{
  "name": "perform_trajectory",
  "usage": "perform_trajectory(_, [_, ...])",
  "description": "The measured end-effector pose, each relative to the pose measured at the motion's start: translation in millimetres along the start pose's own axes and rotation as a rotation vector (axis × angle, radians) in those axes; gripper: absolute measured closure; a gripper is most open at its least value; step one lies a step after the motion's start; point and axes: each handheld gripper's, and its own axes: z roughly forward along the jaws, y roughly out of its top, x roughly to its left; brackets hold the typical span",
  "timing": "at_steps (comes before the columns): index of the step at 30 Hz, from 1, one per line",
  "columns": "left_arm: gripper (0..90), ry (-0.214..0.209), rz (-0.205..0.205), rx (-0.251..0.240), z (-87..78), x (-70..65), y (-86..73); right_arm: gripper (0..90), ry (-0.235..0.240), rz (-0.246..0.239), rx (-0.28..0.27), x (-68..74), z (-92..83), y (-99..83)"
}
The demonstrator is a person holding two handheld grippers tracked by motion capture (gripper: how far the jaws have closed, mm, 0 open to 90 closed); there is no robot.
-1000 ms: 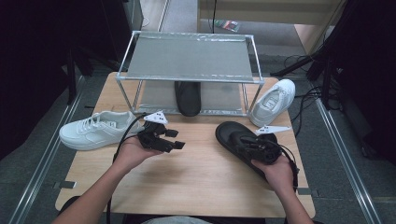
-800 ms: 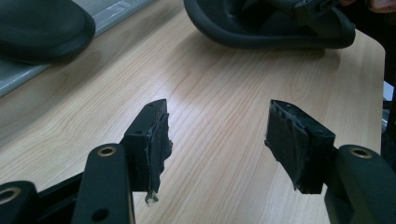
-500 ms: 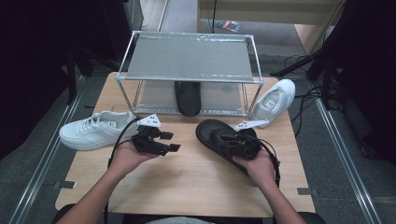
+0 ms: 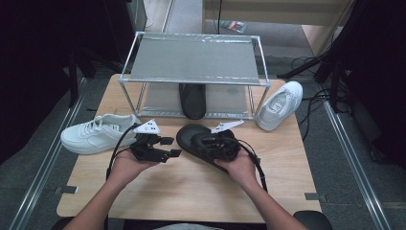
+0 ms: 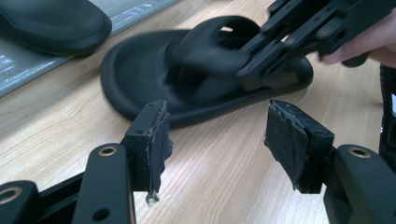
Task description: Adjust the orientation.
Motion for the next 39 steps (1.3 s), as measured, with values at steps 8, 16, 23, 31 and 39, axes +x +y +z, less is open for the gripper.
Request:
perform_trajectory(8, [40.4, -0.001, -0.009, 0.020, 3.1, 0.8, -4.0, 80.5, 0.001, 0.002, 0.028, -4.8, 19.3, -1.4])
perform_trajectory(16, [40.3, -0.005, -0.015, 0.023, 8.0, 0.5, -3.7, 65.9, -0.010, -0.057, 0.002, -2.2, 6.7, 1.0])
perform_trajectory(23, [47.0, -0.038, -0.012, 0.050, 15.1, 1.7, -1.4, 65.1, 0.004, -0.083, -0.074, -2.8, -22.1, 2.4])
perform_trajectory(31, [66.9, -0.051, -0.034, 0.067, 32.7, 4.0, 3.4, 84.2, -0.053, -0.044, -0.065, -12.3, -39.0, -8.9])
perform_trajectory(39, [90.0, -0.102, -0.031, 0.102, 52.7, 0.4, 9.5, 90.0, -0.067, -0.009, -0.004, -17.6, -29.1, -16.9])
